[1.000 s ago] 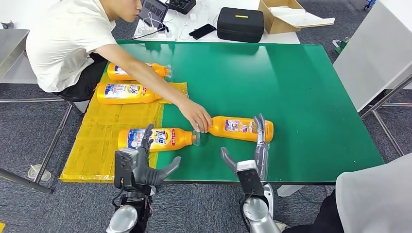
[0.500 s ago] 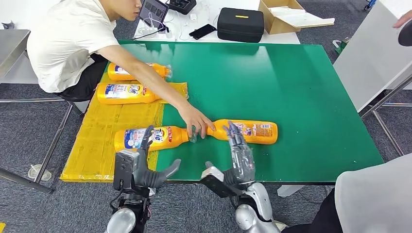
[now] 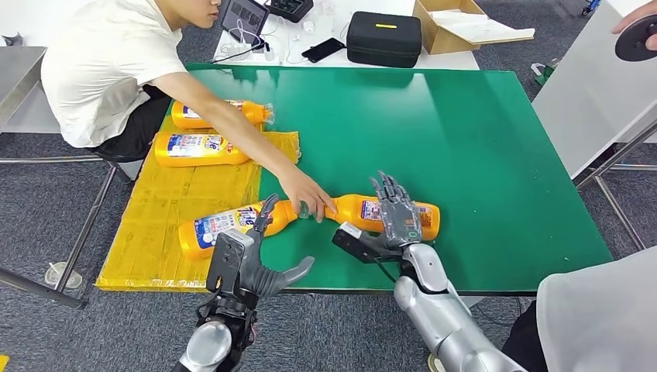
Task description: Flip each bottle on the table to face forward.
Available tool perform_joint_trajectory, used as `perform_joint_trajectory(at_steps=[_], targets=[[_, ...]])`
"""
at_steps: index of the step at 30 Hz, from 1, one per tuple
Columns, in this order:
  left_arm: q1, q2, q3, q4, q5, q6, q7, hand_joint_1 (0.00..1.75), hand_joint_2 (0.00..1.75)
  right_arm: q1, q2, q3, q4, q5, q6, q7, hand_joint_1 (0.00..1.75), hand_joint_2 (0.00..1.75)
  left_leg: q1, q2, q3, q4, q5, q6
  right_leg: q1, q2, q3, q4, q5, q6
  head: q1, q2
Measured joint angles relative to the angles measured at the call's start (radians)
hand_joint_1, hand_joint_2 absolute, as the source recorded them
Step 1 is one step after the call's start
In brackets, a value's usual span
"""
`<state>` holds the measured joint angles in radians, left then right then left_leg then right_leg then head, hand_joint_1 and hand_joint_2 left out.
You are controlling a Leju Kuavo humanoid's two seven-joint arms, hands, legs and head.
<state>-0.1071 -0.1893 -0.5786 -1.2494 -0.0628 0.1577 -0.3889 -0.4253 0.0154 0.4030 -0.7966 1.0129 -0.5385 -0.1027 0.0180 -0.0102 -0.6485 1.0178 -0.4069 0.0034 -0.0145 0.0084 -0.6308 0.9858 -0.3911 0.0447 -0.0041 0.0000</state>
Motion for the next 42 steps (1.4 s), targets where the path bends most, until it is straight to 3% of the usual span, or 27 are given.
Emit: perform_joint_trajectory(at_steps=[10,15,21,34,35,38,39,42], targets=[[-0.002,-0.002,-0.005,0.014,-0.010,0.019,-0.002,0.00,1.75,-0.035,-0.027,-0.021,0.111,0.103,-0.017,0.088,0.00,1.75,0.000,0.000,0.000,0.000,0.000,0.000,0.000,0.000,0.000,0.000,0.000,0.000,0.000,0.000],[0.005,-0.003,-0.003,0.016,-0.030,0.029,0.005,0.00,1.75,-0.035,-0.046,-0.023,0.117,0.190,0.054,0.150,0.00,1.75,0.000,0.000,0.000,0.000,0.000,0.000,0.000,0.000,0.000,0.000,0.000,0.000,0.000,0.000],[0.012,-0.004,-0.002,0.016,-0.040,0.029,0.012,0.00,1.75,-0.048,-0.058,-0.023,0.115,0.210,0.126,0.164,0.00,1.75,0.000,0.000,0.002,0.000,-0.001,0.000,0.000,0.000,0.002,0.000,0.000,0.000,0.000,0.000],[0.013,-0.009,-0.002,0.020,-0.044,0.027,0.013,0.00,1.75,-0.091,-0.072,-0.030,0.181,0.223,0.112,0.188,0.00,1.75,0.000,0.000,0.003,0.000,0.000,0.000,0.000,0.000,0.003,0.000,0.000,0.000,0.000,0.000],[0.013,-0.009,-0.002,0.020,-0.044,0.028,0.013,0.00,1.75,-0.094,-0.072,-0.030,0.185,0.223,0.116,0.191,0.31,1.75,0.000,0.000,0.003,0.000,0.000,0.000,0.000,0.000,0.003,0.000,0.000,0.000,0.000,0.000],[0.013,-0.009,-0.002,0.022,-0.045,0.031,0.014,0.00,1.75,-0.108,-0.072,-0.033,0.204,0.220,0.160,0.203,1.61,1.75,0.000,0.000,0.004,0.000,0.000,0.000,0.000,0.000,0.004,0.000,0.000,0.000,0.000,0.000],[0.012,-0.009,-0.002,0.023,-0.046,0.031,0.015,0.00,1.75,-0.115,-0.072,-0.034,0.213,0.216,0.188,0.207,1.75,1.75,0.000,0.000,0.005,0.000,0.000,0.000,0.000,0.000,0.004,0.000,0.000,0.000,0.000,0.000],[0.010,-0.010,-0.002,0.028,-0.050,0.031,0.021,0.00,1.75,-0.139,-0.072,-0.039,0.239,0.200,0.293,0.213,1.75,1.75,0.000,0.001,0.008,0.000,-0.001,0.000,0.000,0.000,0.006,-0.001,0.000,0.000,0.000,0.000]])
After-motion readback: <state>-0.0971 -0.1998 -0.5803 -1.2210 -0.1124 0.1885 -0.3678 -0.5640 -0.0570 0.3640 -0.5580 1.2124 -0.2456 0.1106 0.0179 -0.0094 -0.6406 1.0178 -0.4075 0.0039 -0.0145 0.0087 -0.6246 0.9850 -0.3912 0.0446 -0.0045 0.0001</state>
